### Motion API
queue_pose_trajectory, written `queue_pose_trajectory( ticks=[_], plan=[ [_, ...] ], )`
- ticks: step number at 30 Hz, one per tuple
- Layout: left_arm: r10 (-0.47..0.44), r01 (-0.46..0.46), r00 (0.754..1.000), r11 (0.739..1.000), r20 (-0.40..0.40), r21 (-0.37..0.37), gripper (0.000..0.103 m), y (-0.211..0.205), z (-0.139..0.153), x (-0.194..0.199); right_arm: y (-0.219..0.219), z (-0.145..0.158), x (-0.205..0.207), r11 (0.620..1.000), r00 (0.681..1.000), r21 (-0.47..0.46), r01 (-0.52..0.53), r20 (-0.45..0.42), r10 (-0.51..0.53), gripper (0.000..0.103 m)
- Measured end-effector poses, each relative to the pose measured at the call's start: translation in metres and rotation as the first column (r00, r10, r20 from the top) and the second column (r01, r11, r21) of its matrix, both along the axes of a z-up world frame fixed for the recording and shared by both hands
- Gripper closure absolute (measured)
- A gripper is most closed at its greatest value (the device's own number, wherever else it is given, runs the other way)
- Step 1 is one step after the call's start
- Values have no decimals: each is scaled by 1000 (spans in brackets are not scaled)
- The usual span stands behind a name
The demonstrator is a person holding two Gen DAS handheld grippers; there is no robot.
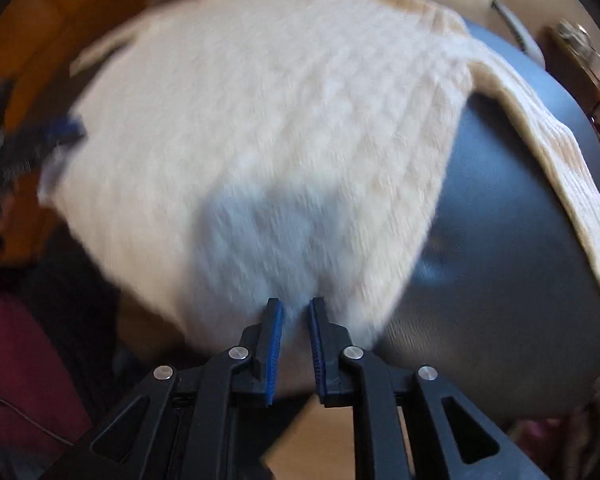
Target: Fold clothes
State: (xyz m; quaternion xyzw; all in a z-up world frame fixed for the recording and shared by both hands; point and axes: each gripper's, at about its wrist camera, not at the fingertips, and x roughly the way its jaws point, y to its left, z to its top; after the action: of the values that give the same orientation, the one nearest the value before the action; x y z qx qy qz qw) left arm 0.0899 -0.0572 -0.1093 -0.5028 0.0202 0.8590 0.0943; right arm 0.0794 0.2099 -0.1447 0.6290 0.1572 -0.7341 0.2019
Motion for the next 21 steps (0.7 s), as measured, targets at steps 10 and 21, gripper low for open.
queue_pose_trajectory(
  ticks=[10,21],
  plan=[
    [69,-66,997,993,-30,94,51,8,22,-63,-21,29,-74,960,969,-230,163,-147,-199,86],
    [120,-113,992,982,-35,154,50,7,26,-116,29,44,-149,865,877,-335,373,-178,-447,86]
  ],
)
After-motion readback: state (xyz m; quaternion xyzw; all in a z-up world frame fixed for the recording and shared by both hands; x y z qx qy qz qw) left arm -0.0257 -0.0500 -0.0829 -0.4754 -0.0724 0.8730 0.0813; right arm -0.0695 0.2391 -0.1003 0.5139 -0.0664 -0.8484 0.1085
